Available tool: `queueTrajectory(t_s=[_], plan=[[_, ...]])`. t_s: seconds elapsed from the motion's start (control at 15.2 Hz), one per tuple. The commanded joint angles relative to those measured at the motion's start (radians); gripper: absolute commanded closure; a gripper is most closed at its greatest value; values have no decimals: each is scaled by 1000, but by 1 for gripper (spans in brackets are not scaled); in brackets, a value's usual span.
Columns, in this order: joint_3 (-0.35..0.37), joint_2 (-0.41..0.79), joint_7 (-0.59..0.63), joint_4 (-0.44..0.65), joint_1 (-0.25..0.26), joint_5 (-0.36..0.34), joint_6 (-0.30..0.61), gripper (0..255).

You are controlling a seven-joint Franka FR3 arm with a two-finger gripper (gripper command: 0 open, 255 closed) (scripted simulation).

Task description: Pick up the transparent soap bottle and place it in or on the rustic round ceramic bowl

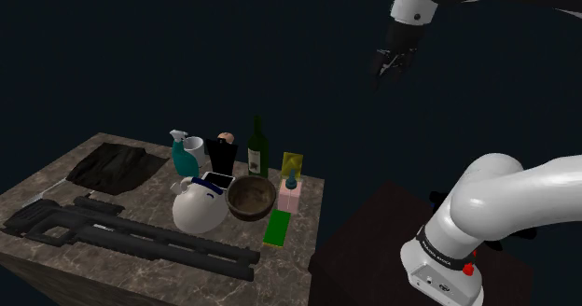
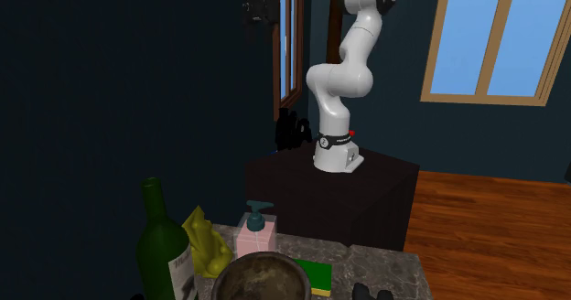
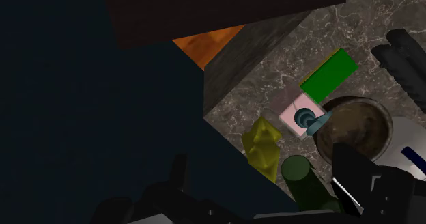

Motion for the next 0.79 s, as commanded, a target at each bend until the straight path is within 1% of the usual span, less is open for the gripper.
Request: queueTrajectory(t_s=[0.0, 0.4, 0.73], plan=[[0, 0, 0, 0, 0, 0, 0, 0], [22, 117, 31, -84, 26, 37, 166, 0], [40, 244, 51, -123, 50, 69, 305, 0]])
